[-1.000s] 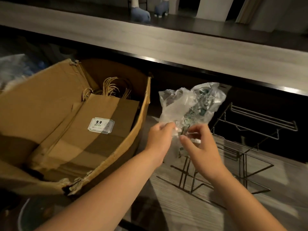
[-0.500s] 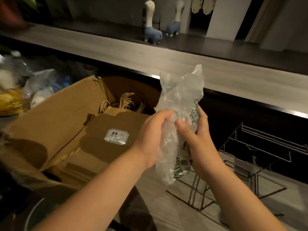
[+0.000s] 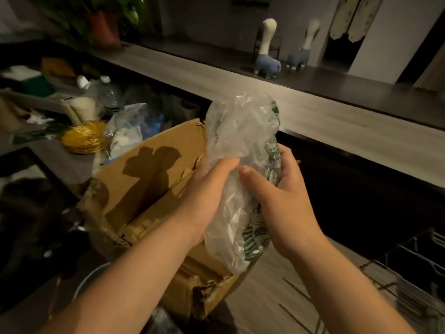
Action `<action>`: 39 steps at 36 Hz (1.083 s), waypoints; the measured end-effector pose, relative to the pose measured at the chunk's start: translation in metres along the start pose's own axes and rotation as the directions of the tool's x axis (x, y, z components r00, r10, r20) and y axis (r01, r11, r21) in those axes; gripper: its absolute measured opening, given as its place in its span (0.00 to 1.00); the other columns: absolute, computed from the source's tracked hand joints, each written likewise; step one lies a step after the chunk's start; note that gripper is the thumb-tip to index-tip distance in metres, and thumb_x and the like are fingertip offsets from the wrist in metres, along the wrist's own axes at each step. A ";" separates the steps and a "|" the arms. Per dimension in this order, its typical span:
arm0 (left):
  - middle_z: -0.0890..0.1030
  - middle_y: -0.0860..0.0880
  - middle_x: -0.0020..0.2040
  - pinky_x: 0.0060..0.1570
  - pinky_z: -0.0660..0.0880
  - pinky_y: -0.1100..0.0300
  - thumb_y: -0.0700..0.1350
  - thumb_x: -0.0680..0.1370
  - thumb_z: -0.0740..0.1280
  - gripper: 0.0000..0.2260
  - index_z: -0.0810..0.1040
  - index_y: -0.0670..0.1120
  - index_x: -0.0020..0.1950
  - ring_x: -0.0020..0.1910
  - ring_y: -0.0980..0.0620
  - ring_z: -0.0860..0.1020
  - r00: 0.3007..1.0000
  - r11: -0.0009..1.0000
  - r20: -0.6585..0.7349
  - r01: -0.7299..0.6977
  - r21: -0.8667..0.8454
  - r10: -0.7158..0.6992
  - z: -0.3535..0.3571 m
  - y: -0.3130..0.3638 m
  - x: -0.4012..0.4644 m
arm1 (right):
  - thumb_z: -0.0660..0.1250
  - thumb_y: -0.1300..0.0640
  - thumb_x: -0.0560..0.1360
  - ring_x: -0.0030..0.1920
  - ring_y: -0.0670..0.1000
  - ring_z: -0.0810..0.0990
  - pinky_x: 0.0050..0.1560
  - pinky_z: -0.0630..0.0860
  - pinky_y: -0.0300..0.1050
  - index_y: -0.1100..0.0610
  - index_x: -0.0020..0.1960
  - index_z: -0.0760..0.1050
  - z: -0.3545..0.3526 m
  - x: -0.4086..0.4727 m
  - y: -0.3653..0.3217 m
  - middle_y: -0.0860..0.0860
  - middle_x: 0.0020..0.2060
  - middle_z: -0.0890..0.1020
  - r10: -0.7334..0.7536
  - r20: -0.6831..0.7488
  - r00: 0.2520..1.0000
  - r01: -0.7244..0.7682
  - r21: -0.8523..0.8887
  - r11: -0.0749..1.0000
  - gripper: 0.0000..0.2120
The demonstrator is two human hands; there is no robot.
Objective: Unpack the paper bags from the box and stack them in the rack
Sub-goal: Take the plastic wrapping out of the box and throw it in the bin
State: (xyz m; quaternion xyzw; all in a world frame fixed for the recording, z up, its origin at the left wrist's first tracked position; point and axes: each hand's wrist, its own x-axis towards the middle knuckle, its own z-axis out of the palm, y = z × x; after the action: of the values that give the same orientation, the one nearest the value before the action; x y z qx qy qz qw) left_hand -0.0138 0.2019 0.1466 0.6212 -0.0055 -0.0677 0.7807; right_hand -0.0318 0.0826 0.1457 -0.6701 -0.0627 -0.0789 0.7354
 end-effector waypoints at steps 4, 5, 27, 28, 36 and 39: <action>0.85 0.48 0.51 0.52 0.80 0.50 0.46 0.78 0.65 0.11 0.79 0.50 0.60 0.50 0.49 0.84 0.995 0.996 -0.094 -0.035 -0.080 0.028 -0.030 0.007 -0.003 | 0.69 0.61 0.76 0.53 0.47 0.83 0.50 0.81 0.45 0.49 0.62 0.71 0.029 0.007 -0.001 0.48 0.54 0.82 0.002 0.099 0.995 -0.005 0.038 0.999 0.18; 0.85 0.48 0.52 0.52 0.80 0.49 0.47 0.77 0.68 0.13 0.78 0.51 0.62 0.50 0.49 0.84 0.991 0.994 -0.131 -0.038 -0.099 0.025 -0.037 0.008 -0.004 | 0.69 0.61 0.76 0.53 0.47 0.83 0.50 0.81 0.43 0.48 0.62 0.71 0.036 0.008 -0.001 0.47 0.53 0.82 0.003 0.118 0.993 -0.009 0.046 0.999 0.18; 0.83 0.42 0.56 0.49 0.80 0.53 0.46 0.71 0.72 0.20 0.76 0.44 0.62 0.53 0.46 0.83 0.770 0.949 -0.612 -0.300 -0.098 0.180 -0.123 -0.004 -0.104 | 0.68 0.62 0.76 0.56 0.55 0.82 0.58 0.78 0.60 0.57 0.64 0.71 0.142 -0.039 0.025 0.55 0.55 0.82 -0.011 0.526 0.850 -0.104 0.189 0.976 0.17; 0.83 0.43 0.54 0.47 0.79 0.56 0.44 0.73 0.71 0.15 0.77 0.45 0.59 0.52 0.48 0.83 0.763 0.944 -0.615 -0.318 -0.089 0.199 -0.125 -0.006 -0.109 | 0.69 0.61 0.75 0.56 0.55 0.82 0.57 0.78 0.59 0.58 0.63 0.71 0.145 -0.042 0.026 0.55 0.55 0.82 -0.023 0.531 0.847 -0.094 0.191 0.977 0.18; 0.82 0.45 0.50 0.42 0.79 0.65 0.40 0.76 0.67 0.17 0.73 0.40 0.64 0.46 0.54 0.82 0.650 0.922 -0.736 -0.375 -0.095 0.189 -0.151 -0.027 -0.145 | 0.67 0.64 0.77 0.56 0.49 0.82 0.57 0.80 0.50 0.57 0.65 0.70 0.179 -0.073 0.046 0.53 0.55 0.82 0.028 0.644 0.764 -0.174 0.165 0.971 0.17; 0.83 0.44 0.53 0.43 0.79 0.63 0.46 0.69 0.69 0.25 0.73 0.41 0.65 0.49 0.52 0.83 0.607 0.924 -0.780 -0.367 -0.106 0.151 -0.165 -0.041 -0.153 | 0.69 0.61 0.76 0.52 0.46 0.83 0.53 0.81 0.48 0.51 0.61 0.72 0.193 -0.083 0.065 0.49 0.52 0.83 0.102 0.652 0.751 -0.214 0.093 0.972 0.15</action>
State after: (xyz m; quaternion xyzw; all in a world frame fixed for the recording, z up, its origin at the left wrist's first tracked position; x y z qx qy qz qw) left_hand -0.1541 0.3698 0.0803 0.4780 0.2401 0.3133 0.7847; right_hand -0.0973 0.2831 0.0835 -0.5972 -0.2600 0.2234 0.7251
